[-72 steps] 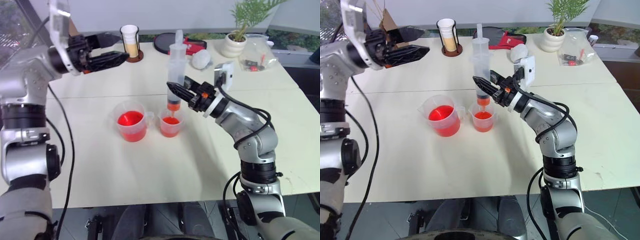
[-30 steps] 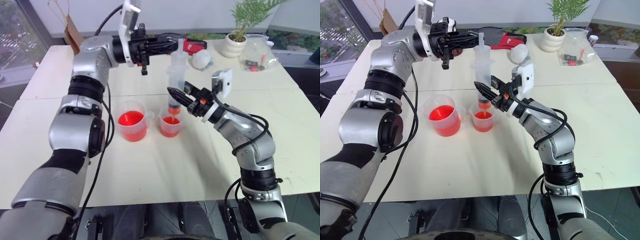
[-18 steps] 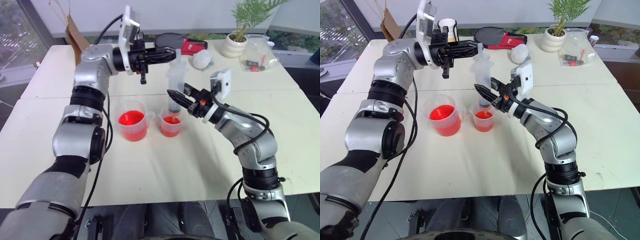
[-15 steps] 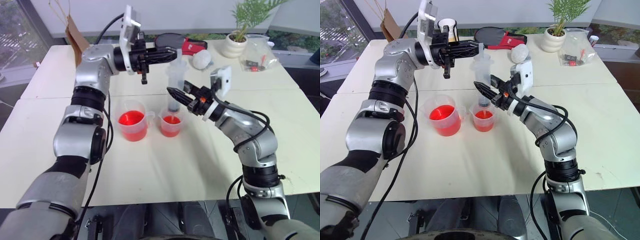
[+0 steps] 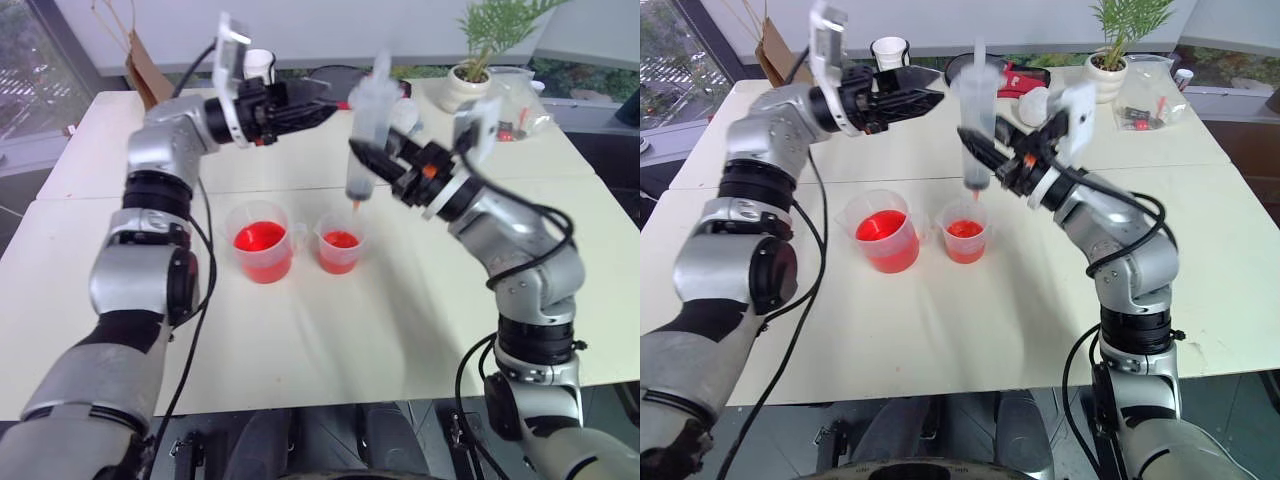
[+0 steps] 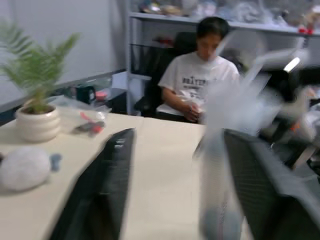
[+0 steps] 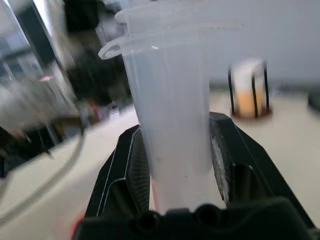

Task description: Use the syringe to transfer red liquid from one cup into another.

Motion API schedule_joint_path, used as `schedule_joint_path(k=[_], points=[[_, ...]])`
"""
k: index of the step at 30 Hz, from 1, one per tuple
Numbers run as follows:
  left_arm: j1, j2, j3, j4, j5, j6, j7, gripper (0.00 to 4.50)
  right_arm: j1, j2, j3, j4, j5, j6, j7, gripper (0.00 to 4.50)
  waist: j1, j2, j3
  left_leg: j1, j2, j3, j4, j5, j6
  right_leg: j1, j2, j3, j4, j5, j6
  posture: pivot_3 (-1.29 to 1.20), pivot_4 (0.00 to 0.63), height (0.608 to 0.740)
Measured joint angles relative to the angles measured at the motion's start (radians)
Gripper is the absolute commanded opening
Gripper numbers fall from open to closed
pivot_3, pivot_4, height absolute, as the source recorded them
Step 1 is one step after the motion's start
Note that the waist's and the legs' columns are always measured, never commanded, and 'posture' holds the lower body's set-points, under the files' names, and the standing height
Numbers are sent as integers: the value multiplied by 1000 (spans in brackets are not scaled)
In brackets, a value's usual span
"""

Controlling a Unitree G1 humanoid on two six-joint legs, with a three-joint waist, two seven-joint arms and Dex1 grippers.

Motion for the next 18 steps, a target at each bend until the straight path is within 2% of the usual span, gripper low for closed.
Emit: schedule_joint_path(k=[4, 6, 7, 10, 12, 14, 16, 18], points=[[75, 105, 16, -108, -22, 67, 4, 2806, -51, 37, -100, 35, 119, 49, -91, 1341, 1, 0, 0, 0, 0, 0, 0, 0, 0, 0, 0, 0, 0, 0, 0, 0, 150, 739], [164, 152, 18, -229, -38, 129, 8, 2806, -119, 7, -188, 120, 186, 103, -150, 1341, 5, 0, 0, 0, 0, -1, 0, 0, 0, 0, 0, 1, 0, 0, 0, 0, 150, 739], [213, 167, 16, -301, -47, 158, 12, 2806, -154, -44, -214, 166, 205, 147, -160, 1341, 9, 1, 0, 0, -1, -2, 1, 0, 0, 1, -1, 1, 0, 0, 0, 0, 150, 739], [411, 222, -8, -613, -85, 263, 24, 2806, -240, -307, -238, 353, 220, 358, -144, 1341, 30, 1, 1, -2, -1, -3, 0, -1, 1, 1, -2, 3, -3, 0, -1, 0, 150, 739], [505, 254, -10, -784, -116, 332, 44, 2806, -277, -407, -254, 484, 229, 531, -138, 1341, 35, 1, 1, -3, -1, -4, -1, -1, 1, 2, -1, 3, -10, 0, -1, 0, 150, 739], [559, 290, -22, -976, -153, 387, 70, 2806, -314, -474, -242, 638, 228, 740, -124, 1341, 35, 1, 1, -5, 0, -4, -1, -1, 0, 2, 0, 4, -14, 0, -1, 0, 150, 739], [601, 338, -39, -1128, -162, 394, 93, 2806, -341, -513, -190, 752, 208, 869, -101, 1341, 32, 4, 0, -4, 0, -3, -1, -1, 0, 2, -1, 5, -15, 0, -1, 0, 150, 739], [649, 362, -60, -1214, -153, 383, 112, 2806, -342, -541, -113, 813, 185, 919, -70, 1341, 29, 6, 0, -3, 0, -1, -2, -1, 0, 2, 0, 5, -15, 0, -1, 0, 150, 739]])
